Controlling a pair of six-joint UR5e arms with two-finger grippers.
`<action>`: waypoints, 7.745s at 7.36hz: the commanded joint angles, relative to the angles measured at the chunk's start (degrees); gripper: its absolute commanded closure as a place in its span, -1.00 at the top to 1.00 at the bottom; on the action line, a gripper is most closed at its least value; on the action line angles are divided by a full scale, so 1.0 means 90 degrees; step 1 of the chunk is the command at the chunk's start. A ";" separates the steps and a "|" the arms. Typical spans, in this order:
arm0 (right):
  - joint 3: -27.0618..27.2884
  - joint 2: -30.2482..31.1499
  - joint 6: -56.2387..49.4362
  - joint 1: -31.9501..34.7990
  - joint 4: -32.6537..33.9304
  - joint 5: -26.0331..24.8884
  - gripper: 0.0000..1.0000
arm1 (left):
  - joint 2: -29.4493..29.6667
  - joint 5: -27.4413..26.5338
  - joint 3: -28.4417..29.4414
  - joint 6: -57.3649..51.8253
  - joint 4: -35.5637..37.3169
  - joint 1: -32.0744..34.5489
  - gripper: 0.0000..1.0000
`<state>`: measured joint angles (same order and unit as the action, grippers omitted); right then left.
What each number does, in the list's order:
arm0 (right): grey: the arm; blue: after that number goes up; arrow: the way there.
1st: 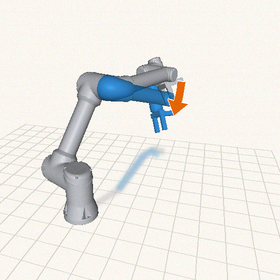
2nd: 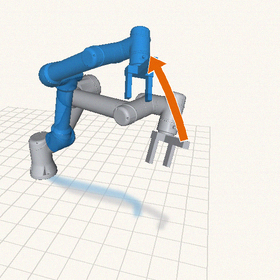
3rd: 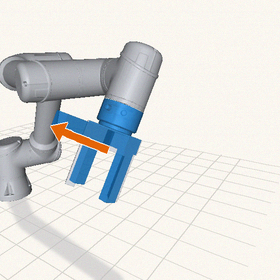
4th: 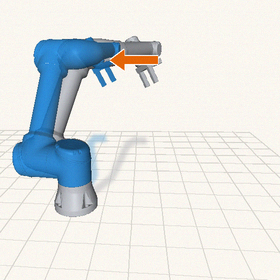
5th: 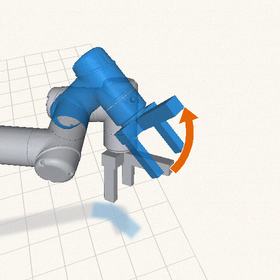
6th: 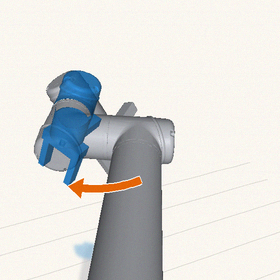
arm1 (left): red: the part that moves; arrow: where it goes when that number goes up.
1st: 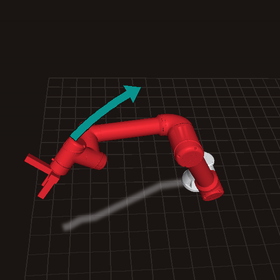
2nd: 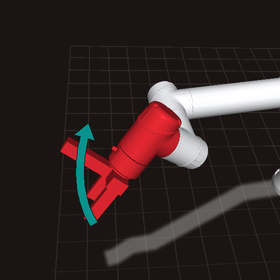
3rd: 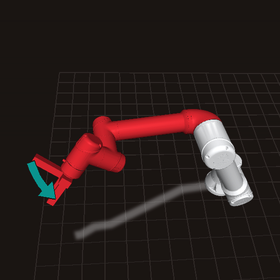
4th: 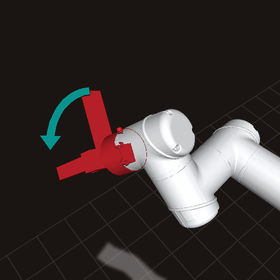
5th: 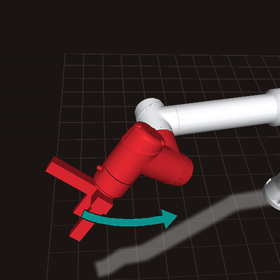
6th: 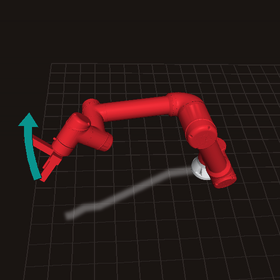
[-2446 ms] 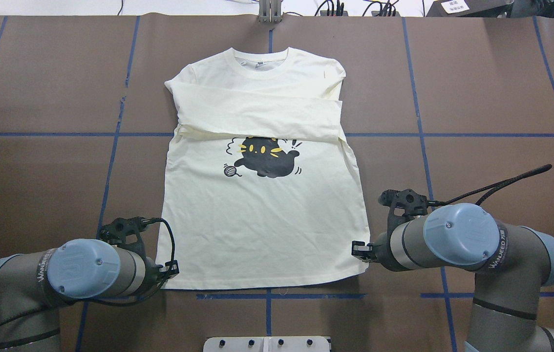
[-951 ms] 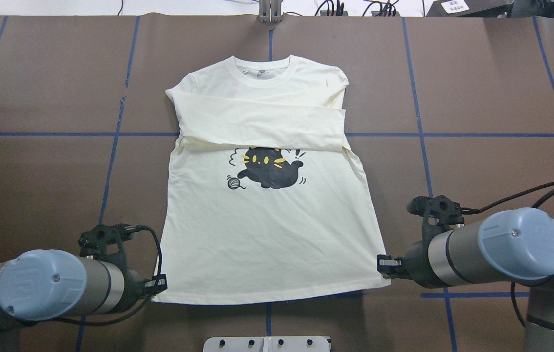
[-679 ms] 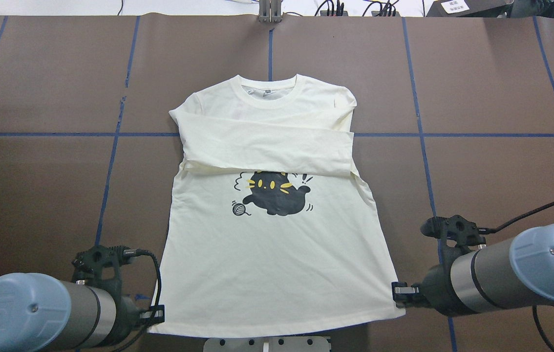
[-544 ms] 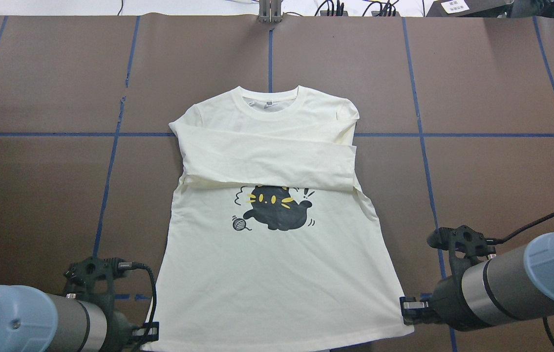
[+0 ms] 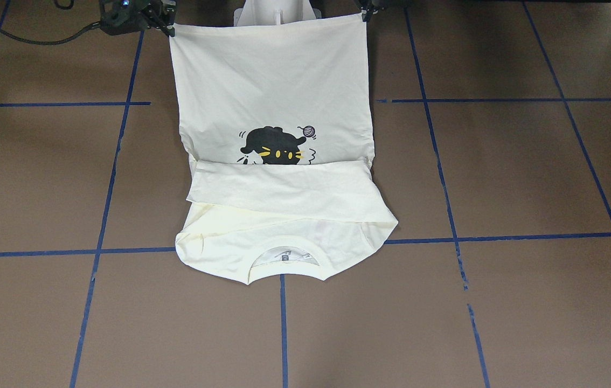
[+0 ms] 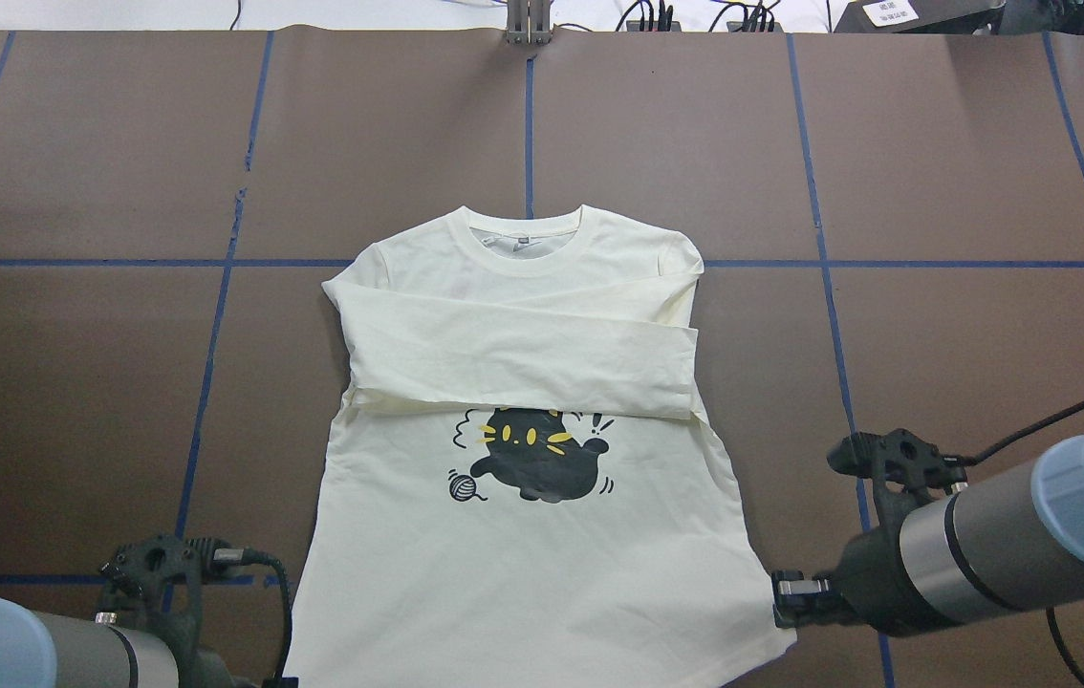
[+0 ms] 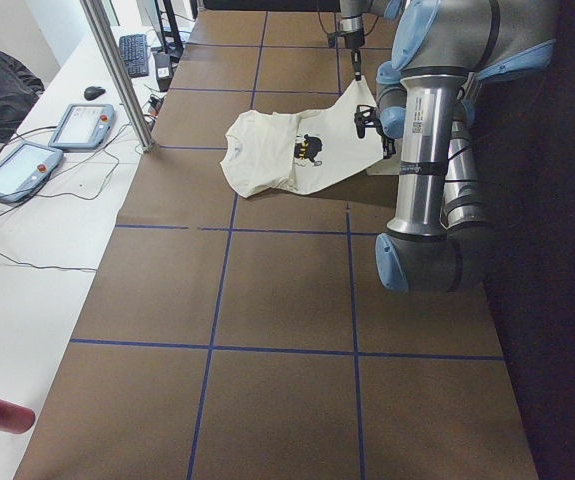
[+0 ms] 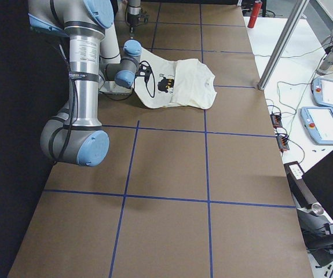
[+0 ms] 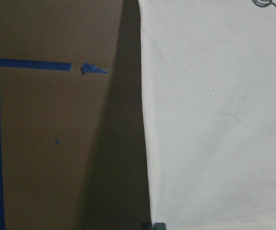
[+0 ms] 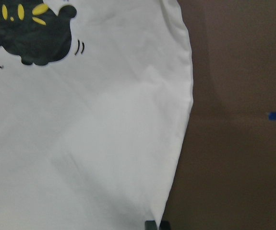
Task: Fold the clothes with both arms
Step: 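Lift the hem with both grippers and fold it toward the collar, then lay the hem near the collar and open both grippers, then lower the right gripper to the folded shirt's side edge and grasp, then drag the shirt with the right gripper away from the left arm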
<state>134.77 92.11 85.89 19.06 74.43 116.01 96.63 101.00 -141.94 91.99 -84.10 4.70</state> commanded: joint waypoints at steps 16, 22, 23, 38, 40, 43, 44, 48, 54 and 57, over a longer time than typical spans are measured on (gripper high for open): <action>-0.6560 -0.4199 -0.1770 0.3361 -0.1193 0.0654 -1.00 | 0.2476 0.1415 0.5621 -0.2193 -0.2429 0.4760 -1.00; -0.6800 -0.4423 -0.1692 0.3332 -0.1454 0.0674 -1.00 | 0.2778 0.1141 0.5996 -0.2106 -0.2502 0.4721 -1.00; -0.6800 -0.4424 -0.1702 0.3322 -0.1454 0.0674 -1.00 | 0.2779 0.1160 0.5967 -0.2106 -0.2502 0.4721 -1.00; -0.4076 -0.2158 -0.0881 0.1467 -0.1386 -0.0547 0.80 | 0.2721 0.1200 0.4395 -0.2086 -0.1398 0.4721 1.00; -0.4037 -0.2149 -0.0881 0.1476 -0.1386 -0.0391 -0.75 | 0.2721 0.1190 0.4365 -0.2076 -0.1398 0.4722 1.00; -0.3668 -0.1837 -0.0891 0.1486 -0.1386 -0.0069 -1.00 | 0.2721 0.1190 0.4336 -0.2076 -0.1408 0.4721 0.99; -0.3472 -0.1701 -0.0891 0.1486 -0.1395 -0.0020 -1.00 | 0.2721 0.1190 0.4326 -0.2086 -0.1408 0.4721 0.99; -0.2684 -0.0836 -0.0891 0.1108 -0.1405 0.0165 -1.00 | 0.2730 0.1161 0.4307 -0.2047 -0.1408 0.4721 0.97; -0.0796 0.0870 -0.0715 -0.0302 -0.1473 0.0245 1.00 | 0.2672 0.1200 0.4074 -0.1873 -0.1418 0.4382 0.98; -0.0765 -0.0153 -0.0715 0.1422 -0.1473 0.0234 1.00 | 0.2467 0.1122 0.4024 0.0871 -0.1660 0.2832 0.73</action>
<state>127.87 94.48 79.45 25.47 61.17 118.18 119.20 111.42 -105.57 88.61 -97.80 36.03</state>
